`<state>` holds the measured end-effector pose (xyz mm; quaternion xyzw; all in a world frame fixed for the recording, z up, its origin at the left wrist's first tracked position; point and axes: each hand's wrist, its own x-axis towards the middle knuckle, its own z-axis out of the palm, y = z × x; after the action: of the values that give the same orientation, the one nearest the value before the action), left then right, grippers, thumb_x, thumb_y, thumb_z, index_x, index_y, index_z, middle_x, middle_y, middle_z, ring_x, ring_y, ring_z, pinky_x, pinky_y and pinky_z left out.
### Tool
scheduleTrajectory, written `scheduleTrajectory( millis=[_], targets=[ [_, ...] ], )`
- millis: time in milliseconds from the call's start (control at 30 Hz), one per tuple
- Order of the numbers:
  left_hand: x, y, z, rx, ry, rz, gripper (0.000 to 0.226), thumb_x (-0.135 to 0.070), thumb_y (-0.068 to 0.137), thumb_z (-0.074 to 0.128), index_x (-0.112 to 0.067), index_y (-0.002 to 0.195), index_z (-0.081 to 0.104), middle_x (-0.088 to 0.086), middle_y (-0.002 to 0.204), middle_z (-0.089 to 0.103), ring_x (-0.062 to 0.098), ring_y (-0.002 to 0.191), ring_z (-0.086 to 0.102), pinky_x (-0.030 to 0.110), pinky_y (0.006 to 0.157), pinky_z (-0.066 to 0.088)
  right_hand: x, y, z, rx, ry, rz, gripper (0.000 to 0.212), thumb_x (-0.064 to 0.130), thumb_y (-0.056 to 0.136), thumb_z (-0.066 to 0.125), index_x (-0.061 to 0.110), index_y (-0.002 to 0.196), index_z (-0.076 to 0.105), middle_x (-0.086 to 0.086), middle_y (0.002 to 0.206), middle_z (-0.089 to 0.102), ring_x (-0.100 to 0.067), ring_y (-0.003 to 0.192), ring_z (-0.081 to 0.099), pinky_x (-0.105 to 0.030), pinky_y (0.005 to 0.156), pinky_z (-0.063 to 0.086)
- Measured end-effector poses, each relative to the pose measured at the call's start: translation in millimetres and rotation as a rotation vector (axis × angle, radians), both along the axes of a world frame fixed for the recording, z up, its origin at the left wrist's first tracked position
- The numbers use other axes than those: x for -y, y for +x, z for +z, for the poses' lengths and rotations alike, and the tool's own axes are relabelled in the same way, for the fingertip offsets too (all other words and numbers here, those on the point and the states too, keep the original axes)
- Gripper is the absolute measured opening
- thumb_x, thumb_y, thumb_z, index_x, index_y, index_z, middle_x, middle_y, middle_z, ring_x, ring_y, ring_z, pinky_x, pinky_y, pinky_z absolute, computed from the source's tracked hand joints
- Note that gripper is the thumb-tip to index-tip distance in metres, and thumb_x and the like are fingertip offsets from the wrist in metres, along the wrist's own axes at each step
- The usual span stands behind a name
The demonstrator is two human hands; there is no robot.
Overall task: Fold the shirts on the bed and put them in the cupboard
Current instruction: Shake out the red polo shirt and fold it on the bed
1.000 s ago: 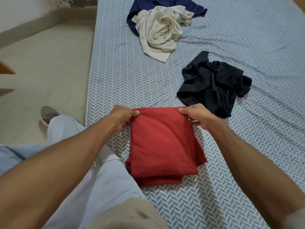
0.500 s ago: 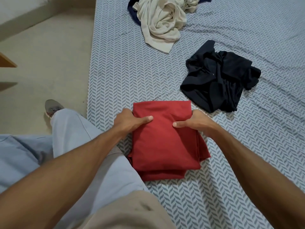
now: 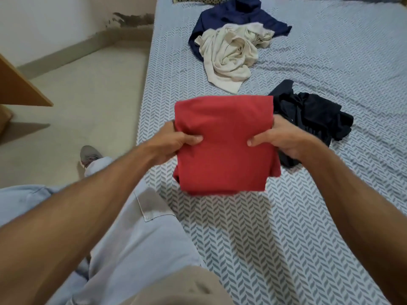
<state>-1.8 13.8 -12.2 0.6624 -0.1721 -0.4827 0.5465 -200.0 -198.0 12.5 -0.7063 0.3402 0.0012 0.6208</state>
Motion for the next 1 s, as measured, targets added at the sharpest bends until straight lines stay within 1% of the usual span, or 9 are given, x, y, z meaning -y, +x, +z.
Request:
scheduleTrajectory(
  millis=[133, 267, 400, 533, 633, 700, 800, 933, 1000],
  targets=[
    [17, 41, 57, 0.228, -0.065, 0.070, 0.054, 0.015, 0.069, 0.081, 0.009, 0.120, 0.064, 0.018, 0.112, 0.074, 0.029, 0.104, 0.072, 0.040, 0.086, 0.061, 17, 38, 54, 0.113, -0.196, 0.021, 0.057, -0.007, 0.062, 0.087, 0.018, 0.111, 0.072, 0.002, 0.107, 0.078, -0.015, 0.103, 0.073, -0.035, 0.093, 0.055],
    [23, 64, 89, 0.519, -0.147, 0.094, 0.031, 0.005, 0.073, 0.085, -0.009, 0.097, 0.071, -0.006, 0.087, 0.078, 0.005, 0.080, 0.072, 0.027, 0.072, 0.060, 20, 59, 78, 0.218, -0.386, -0.031, 0.056, -0.006, 0.069, 0.085, 0.015, 0.117, 0.069, 0.006, 0.104, 0.074, -0.004, 0.090, 0.071, -0.025, 0.083, 0.056],
    [10, 69, 63, 0.932, -0.006, 0.054, 0.035, -0.017, 0.071, 0.090, 0.000, 0.097, 0.073, 0.021, 0.096, 0.076, 0.018, 0.079, 0.065, 0.045, 0.070, 0.059, 16, 54, 39, 0.206, -0.506, -0.065, 0.060, 0.002, 0.068, 0.091, 0.020, 0.118, 0.063, 0.013, 0.097, 0.068, 0.014, 0.080, 0.061, -0.010, 0.074, 0.049],
    [-24, 50, -16, 0.991, 0.242, -0.153, 0.035, -0.013, 0.077, 0.082, -0.008, 0.111, 0.074, 0.015, 0.100, 0.076, 0.029, 0.093, 0.072, 0.041, 0.079, 0.057, -8, 20, -54, 0.105, -0.474, 0.035, 0.040, 0.007, 0.065, 0.094, 0.017, 0.094, 0.069, 0.022, 0.067, 0.067, 0.017, 0.057, 0.054, -0.011, 0.060, 0.044],
    [-58, 31, -69, 0.934, 0.389, -0.425, 0.030, -0.009, 0.078, 0.072, -0.006, 0.108, 0.074, 0.016, 0.101, 0.075, 0.033, 0.097, 0.072, 0.040, 0.081, 0.056, -38, -10, -111, 0.137, -0.468, 0.125, 0.048, 0.031, 0.062, 0.084, 0.013, 0.104, 0.071, 0.006, 0.091, 0.072, 0.024, 0.077, 0.059, -0.009, 0.074, 0.047],
    [-73, 26, -86, 0.963, 0.215, -0.544, 0.044, -0.013, 0.072, 0.076, -0.012, 0.116, 0.074, 0.011, 0.116, 0.074, 0.028, 0.111, 0.069, 0.037, 0.094, 0.054, -45, -21, -125, 0.164, -0.456, 0.189, 0.059, 0.035, 0.061, 0.072, 0.013, 0.115, 0.069, -0.005, 0.116, 0.070, 0.016, 0.108, 0.060, -0.011, 0.095, 0.045],
    [-81, 27, -87, 1.093, 0.005, -0.700, 0.059, -0.032, 0.077, 0.076, -0.020, 0.133, 0.063, 0.002, 0.133, 0.067, 0.021, 0.126, 0.061, 0.039, 0.102, 0.052, -48, -31, -126, 0.188, -0.597, 0.305, 0.056, 0.024, 0.064, 0.083, 0.017, 0.117, 0.067, -0.001, 0.131, 0.066, -0.013, 0.142, 0.046, -0.029, 0.115, 0.037],
    [-91, 18, -80, 1.434, 0.031, -0.925, 0.079, -0.034, 0.059, 0.072, -0.026, 0.135, 0.051, -0.003, 0.137, 0.054, 0.017, 0.127, 0.050, 0.034, 0.103, 0.045, -66, -53, -126, 0.224, -0.868, 0.458, 0.061, 0.033, 0.069, 0.087, 0.018, 0.123, 0.063, 0.001, 0.140, 0.058, -0.017, 0.145, 0.041, -0.033, 0.118, 0.032],
    [-99, 13, -82, 1.510, 0.028, -0.962, 0.062, -0.033, 0.063, 0.066, -0.031, 0.123, 0.057, -0.004, 0.130, 0.053, 0.016, 0.123, 0.049, 0.032, 0.100, 0.043, -74, -66, -131, 0.252, -0.991, 0.488, 0.050, 0.027, 0.073, 0.082, 0.017, 0.119, 0.065, -0.002, 0.137, 0.059, -0.021, 0.139, 0.049, -0.040, 0.112, 0.040]
  ],
)
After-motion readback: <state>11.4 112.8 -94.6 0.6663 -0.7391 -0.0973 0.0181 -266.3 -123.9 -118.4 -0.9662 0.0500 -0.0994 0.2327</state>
